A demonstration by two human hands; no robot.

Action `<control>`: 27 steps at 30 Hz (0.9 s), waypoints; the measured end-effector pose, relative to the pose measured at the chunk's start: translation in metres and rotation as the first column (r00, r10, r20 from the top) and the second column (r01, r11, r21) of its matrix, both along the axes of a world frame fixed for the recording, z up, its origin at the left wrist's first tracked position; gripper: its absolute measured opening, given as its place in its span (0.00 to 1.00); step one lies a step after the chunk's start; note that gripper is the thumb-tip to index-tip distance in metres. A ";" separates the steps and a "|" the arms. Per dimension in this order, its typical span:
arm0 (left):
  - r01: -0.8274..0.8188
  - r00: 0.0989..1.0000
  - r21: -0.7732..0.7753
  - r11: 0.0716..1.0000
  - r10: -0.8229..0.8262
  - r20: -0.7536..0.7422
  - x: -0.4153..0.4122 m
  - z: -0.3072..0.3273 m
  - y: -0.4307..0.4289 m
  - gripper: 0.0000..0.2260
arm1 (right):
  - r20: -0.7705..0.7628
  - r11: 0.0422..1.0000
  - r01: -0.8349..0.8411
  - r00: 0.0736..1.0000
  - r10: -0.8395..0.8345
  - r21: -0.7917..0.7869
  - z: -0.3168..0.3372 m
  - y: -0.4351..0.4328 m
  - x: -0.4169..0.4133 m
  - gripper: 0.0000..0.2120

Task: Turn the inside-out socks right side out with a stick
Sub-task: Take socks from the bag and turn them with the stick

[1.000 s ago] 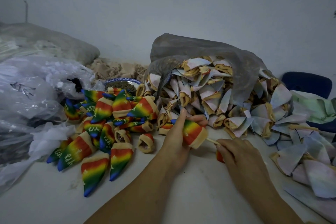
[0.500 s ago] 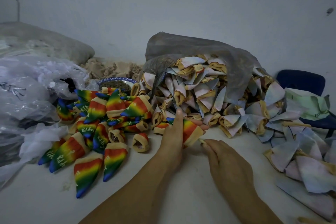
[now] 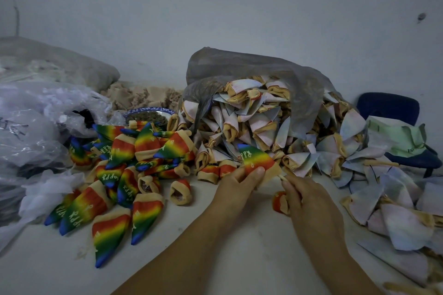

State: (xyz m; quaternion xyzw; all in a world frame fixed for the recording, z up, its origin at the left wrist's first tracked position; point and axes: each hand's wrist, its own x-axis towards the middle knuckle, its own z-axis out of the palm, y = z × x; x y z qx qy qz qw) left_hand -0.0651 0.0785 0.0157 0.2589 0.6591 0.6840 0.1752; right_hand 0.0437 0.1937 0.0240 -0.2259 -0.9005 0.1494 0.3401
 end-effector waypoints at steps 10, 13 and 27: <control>0.029 0.996 -0.079 0.996 -0.036 -0.083 -0.002 -0.003 0.002 0.16 | 0.031 0.993 0.045 0.999 -0.042 -0.109 -0.003 0.001 -0.001 0.12; 0.038 0.995 -0.065 0.997 -0.044 -0.087 -0.001 -0.002 0.000 0.16 | 0.071 0.995 0.005 0.997 0.002 -0.103 -0.001 0.002 0.000 0.13; -0.087 0.991 -0.110 0.990 0.075 -0.107 -0.006 0.006 -0.004 0.11 | 0.097 0.981 0.050 0.995 -0.032 -0.190 0.007 0.023 0.005 0.13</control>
